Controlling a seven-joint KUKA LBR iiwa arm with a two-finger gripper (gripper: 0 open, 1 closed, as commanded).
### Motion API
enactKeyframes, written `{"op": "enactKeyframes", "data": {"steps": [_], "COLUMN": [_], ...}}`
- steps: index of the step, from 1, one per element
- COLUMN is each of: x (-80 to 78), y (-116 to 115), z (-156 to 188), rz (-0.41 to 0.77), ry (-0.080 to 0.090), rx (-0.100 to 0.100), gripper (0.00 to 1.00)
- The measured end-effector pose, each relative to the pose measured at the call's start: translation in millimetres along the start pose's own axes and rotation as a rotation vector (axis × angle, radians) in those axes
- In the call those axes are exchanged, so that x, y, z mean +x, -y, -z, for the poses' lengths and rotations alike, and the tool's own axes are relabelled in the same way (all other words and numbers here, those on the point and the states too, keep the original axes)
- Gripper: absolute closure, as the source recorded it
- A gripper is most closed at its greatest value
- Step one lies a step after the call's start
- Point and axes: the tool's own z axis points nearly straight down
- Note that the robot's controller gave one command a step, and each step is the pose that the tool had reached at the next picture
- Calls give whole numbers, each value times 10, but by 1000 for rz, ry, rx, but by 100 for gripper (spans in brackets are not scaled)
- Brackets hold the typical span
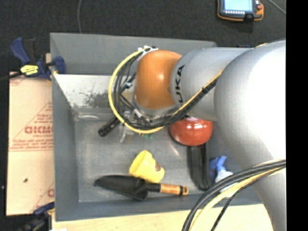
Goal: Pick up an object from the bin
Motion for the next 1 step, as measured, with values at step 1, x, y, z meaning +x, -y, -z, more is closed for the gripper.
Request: {"op": "enactKeyframes", "data": {"steps": [1], "x": [27], "y": [72], "z": [-132], "rz": [3], "ry": [5], "rx": [2], "gripper": [100]}}
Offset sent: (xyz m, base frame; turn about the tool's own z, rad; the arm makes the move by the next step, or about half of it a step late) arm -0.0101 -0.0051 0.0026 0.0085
